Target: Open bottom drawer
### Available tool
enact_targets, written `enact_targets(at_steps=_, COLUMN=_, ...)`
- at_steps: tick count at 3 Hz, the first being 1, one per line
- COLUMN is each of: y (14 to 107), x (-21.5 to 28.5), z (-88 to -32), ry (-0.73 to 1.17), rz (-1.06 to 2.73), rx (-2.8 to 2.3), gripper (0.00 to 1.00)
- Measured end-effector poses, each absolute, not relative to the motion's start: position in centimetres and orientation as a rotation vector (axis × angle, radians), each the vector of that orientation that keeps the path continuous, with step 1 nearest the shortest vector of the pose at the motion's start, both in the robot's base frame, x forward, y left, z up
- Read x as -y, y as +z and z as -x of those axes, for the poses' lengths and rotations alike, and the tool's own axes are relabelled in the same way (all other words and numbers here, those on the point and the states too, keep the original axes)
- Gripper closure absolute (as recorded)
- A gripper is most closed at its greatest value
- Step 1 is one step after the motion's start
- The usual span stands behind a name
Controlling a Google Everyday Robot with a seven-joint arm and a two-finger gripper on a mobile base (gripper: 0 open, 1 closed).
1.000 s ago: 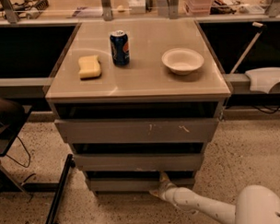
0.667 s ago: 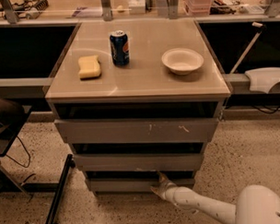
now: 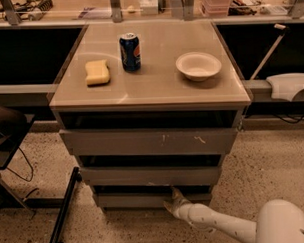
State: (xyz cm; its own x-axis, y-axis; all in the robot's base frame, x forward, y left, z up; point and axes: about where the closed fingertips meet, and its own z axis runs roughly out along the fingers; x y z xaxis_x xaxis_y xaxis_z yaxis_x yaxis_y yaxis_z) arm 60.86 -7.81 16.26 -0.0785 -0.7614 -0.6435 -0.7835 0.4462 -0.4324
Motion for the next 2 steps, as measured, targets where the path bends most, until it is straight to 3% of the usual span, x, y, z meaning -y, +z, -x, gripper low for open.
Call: enact_targets(at_steps=2, y=17.22, x=7.85, z=-60.88, ry=0.032, rz=1.313, rx=-1.833, gripper=1.00)
